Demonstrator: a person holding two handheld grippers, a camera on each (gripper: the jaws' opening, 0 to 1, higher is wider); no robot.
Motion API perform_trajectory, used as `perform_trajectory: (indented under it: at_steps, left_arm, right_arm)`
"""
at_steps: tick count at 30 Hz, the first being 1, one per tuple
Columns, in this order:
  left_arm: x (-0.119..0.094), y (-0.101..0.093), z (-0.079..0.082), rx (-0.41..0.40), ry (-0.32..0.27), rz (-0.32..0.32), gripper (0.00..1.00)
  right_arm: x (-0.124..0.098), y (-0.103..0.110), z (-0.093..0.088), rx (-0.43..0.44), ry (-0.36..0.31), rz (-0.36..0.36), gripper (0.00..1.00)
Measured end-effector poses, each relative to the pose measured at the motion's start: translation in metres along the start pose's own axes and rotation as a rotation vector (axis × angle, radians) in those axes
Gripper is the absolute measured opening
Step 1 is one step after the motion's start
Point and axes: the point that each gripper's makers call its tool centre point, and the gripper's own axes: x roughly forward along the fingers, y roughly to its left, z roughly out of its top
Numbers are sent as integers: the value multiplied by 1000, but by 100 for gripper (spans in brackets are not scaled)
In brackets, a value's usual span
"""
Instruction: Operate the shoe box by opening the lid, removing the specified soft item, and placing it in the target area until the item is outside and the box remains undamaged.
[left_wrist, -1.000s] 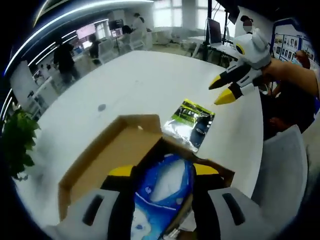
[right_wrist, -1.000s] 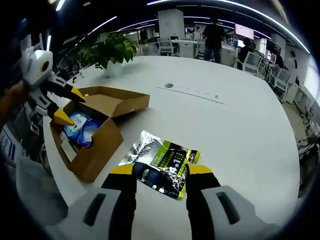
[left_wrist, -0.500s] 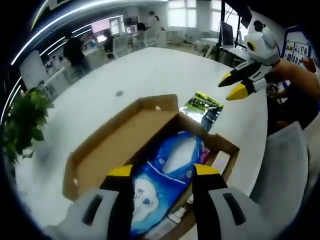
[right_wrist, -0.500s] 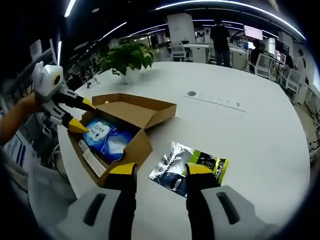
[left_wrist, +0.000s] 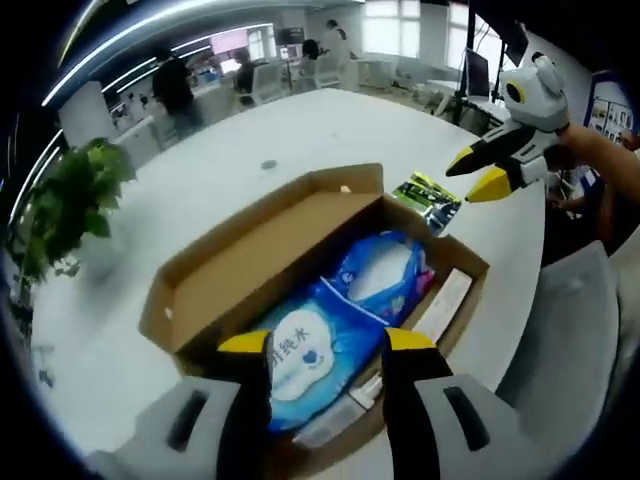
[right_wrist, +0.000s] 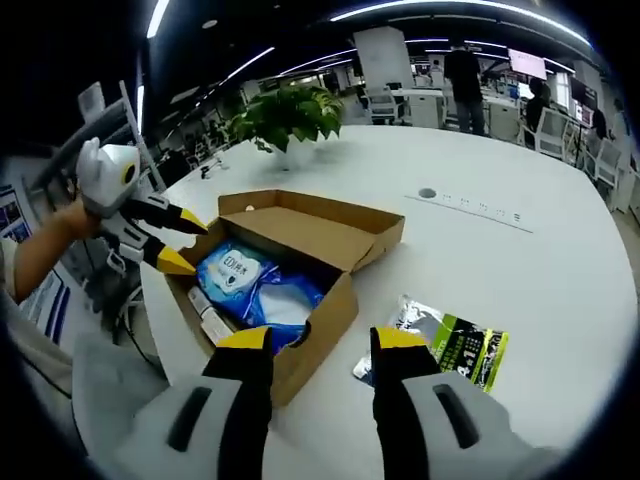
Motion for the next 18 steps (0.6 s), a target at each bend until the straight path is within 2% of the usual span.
perform_trajectory:
  at_steps: [18]
  left_arm:
    - [-24, 27, -43, -107, 9, 87, 40]
  right_arm:
    - [37, 40, 15, -18, 1, 83, 36]
